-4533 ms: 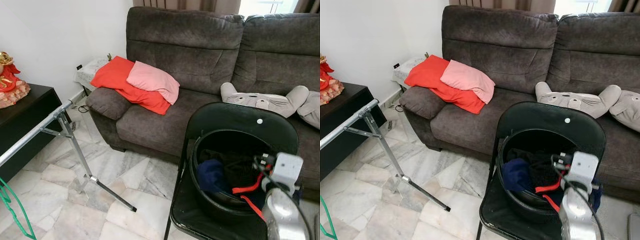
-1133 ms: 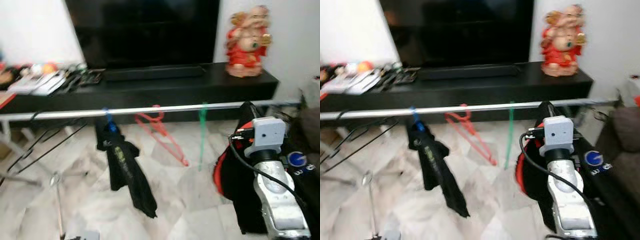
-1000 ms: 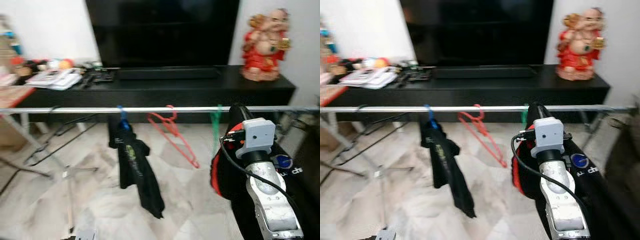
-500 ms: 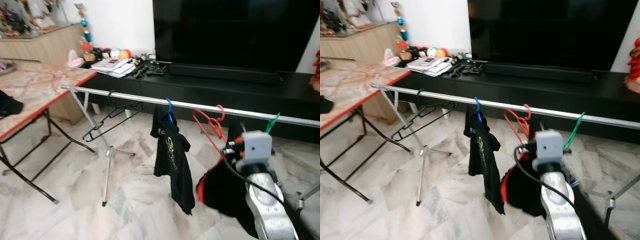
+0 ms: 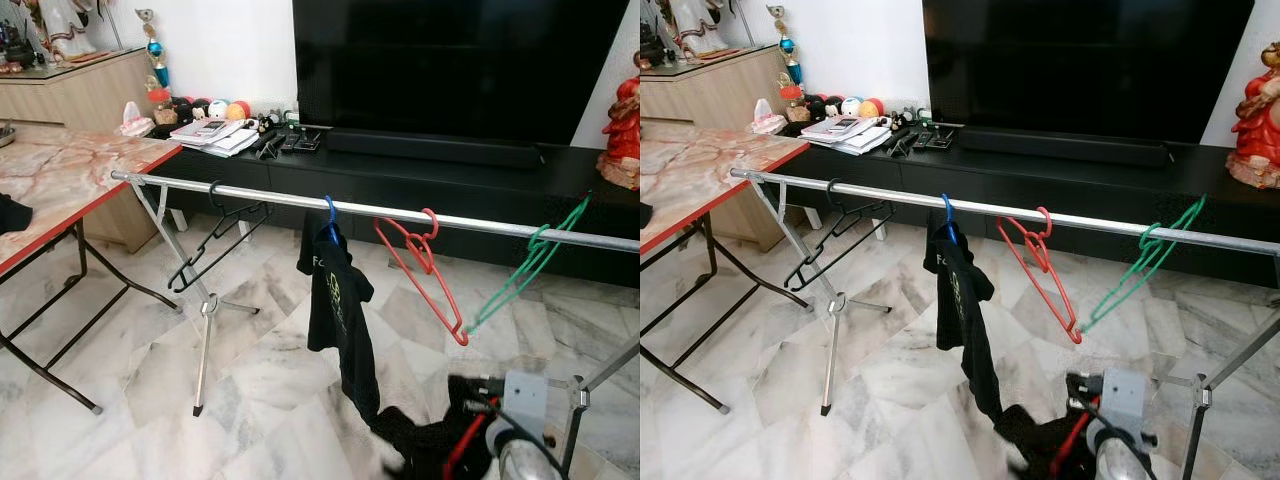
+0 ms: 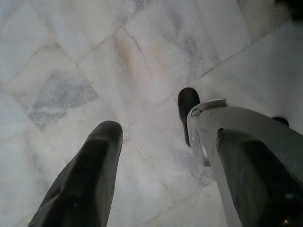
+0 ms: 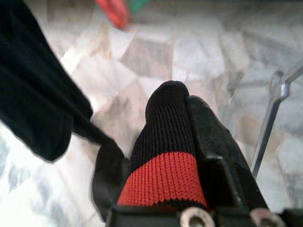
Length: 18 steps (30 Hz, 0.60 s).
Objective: Hang hanger
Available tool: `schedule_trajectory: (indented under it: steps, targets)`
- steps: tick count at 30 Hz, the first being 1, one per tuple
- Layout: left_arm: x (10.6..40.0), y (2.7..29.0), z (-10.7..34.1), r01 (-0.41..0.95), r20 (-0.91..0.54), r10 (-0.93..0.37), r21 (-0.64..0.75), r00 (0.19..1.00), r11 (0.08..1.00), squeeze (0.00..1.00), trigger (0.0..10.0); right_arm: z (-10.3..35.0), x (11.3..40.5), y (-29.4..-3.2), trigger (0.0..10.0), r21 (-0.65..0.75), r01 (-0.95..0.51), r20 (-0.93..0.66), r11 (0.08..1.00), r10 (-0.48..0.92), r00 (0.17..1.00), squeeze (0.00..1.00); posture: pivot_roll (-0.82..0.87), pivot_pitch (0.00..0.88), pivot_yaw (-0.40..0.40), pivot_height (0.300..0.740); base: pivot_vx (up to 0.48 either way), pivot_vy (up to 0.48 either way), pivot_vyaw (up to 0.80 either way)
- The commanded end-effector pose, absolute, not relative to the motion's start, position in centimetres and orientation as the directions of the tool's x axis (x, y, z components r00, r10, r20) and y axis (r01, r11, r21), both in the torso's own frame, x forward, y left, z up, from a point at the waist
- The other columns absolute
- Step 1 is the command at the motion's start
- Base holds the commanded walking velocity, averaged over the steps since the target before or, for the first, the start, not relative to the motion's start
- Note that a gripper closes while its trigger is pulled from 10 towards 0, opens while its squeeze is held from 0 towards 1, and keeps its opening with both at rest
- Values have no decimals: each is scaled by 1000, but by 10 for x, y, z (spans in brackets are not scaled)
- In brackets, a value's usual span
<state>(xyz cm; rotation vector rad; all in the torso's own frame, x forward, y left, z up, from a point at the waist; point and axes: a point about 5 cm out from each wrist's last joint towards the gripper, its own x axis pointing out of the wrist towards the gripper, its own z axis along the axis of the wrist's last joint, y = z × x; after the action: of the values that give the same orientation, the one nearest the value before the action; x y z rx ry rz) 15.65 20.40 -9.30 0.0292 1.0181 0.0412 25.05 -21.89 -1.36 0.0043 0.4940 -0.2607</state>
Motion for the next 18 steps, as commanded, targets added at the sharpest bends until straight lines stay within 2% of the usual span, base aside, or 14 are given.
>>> schedule_trajectory:
  steps: [1, 4, 8, 11, 14, 18]
  targets:
    - [152, 207, -94, -20, -855, 56, 53, 516, 998, 0, 10000, -18, 251, -216, 10000, -58, 241, -477, 969, -239, 846, 0, -42, 0, 51, 740, 0, 0, 0]
    - [152, 209, -94, -22, -853, 57, 54, 519, 998, 0, 10000, -33, 240, -214, 10000, -56, 242, -540, 969, -233, 808, 0, -29, 0, 46, 740, 0, 0, 0]
    - [152, 216, -92, -29, -849, 66, 60, 525, 998, 0, 10000, -34, 239, -217, 10000, -40, 282, -528, 959, -260, 808, 0, -30, 0, 48, 740, 0, 0, 0]
    - [150, 229, -90, -39, -847, 87, 78, 524, 996, 0, 10000, -22, 249, -220, 10000, 3, 340, -442, 941, -303, 844, 0, -36, 0, 53, 740, 0, 0, 0]
    - [154, 231, -88, -54, -835, 98, 81, 541, 995, 0, 10000, -15, 254, -221, 10000, 10, 335, -386, 942, -306, 871, 0, -32, 0, 50, 740, 0, 0, 0]
    - [164, 231, -83, -85, -807, 112, 77, 580, 993, 0, 10000, 9, 264, -228, 10000, 11, 329, -216, 944, -319, 923, 0, -28, 0, 47, 740, 0, 0, 0]
